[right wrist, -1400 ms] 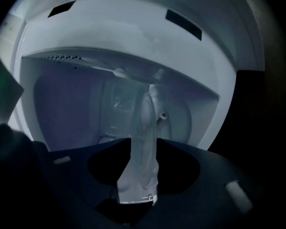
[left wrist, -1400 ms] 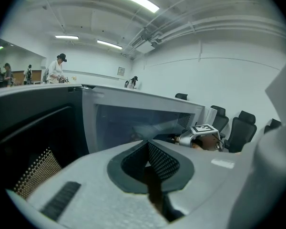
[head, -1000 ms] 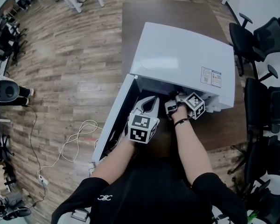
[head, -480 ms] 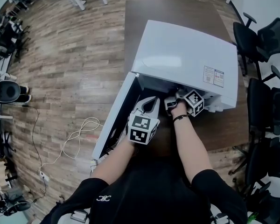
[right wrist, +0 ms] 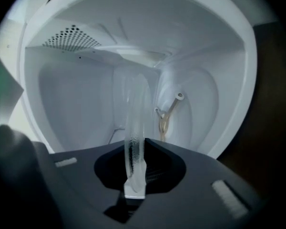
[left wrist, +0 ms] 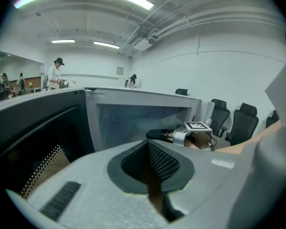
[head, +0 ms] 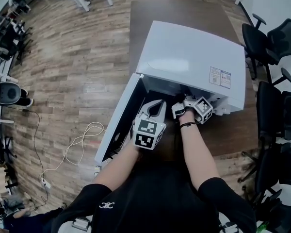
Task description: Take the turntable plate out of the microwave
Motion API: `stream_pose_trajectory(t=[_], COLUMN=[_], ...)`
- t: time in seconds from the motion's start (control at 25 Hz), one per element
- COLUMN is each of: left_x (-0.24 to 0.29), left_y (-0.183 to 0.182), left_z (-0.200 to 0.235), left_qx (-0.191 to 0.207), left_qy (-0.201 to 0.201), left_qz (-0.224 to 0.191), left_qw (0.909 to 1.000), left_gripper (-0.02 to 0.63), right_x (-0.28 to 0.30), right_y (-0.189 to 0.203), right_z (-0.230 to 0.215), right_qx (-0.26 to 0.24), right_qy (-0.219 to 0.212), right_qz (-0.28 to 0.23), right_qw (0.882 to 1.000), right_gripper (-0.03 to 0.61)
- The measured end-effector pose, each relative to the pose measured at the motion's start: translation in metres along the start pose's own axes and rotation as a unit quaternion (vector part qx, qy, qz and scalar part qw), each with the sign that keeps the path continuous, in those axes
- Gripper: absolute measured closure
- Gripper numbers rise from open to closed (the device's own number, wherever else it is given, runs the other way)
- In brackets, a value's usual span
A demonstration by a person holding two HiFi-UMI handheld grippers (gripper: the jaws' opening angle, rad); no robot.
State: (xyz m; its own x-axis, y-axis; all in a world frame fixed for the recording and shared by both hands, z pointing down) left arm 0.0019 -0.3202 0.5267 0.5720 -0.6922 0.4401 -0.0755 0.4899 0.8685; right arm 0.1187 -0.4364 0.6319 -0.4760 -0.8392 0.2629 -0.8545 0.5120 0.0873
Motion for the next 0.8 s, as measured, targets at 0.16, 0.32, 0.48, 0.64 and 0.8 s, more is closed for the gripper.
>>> stream_pose_trajectory(t=[0.16,0.32,0.48,0.64,0.8], left_x=[-0.002,-0.007,-0.015,-0.025,-0.035], left_y=[-0.007,-0.010,-0.012,-0.015,-0.016], left_z=[-0.004,-0.007,-0.008,-0.013,-0.020], left_qx=[0.017,0.020,0.019,0.024,0.031], left_qy=[-0.002,-0.003,-0.007,-0.010,-0.010], left_qz=[-0.007,-0.012,-0.023,-0.035,-0.040], left_qw=[0.9998,0.9997,0.9995,0.9991,0.9987], left_gripper=[0.606,0.606,0.606,0.606,0.606], right_x=[-0.013,-0.029,-0.049,-0.071,-0.093], right_y=[0.003,0.007,0.016,0.024,0.028], right_z=[0.011,0.018,0.023,0.018,0.014], right_qx=[0.010,0.009,0.012,0.021,0.043], right_qy=[-0.023,-0.036,-0.049,-0.056,-0.064], right_qz=[0.001,0.012,0.027,0.040,0.042], right_qw=[1.000,0.999,0.998,0.997,0.996], right_gripper=[0.538,0.538,0.538,0.538,0.538])
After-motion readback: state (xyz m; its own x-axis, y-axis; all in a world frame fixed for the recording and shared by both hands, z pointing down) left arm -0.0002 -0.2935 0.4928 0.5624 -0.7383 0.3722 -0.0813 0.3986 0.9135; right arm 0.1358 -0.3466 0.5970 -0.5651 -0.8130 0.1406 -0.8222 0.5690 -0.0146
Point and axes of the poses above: the fingertips, and each gripper's own axes: x forward along the fingers, z to its left, y out of its underside, the point moved 4 cm from there along -x, backward along the fingers, and after that the axes turned 10 degrees about y, right-handed, at the moved point
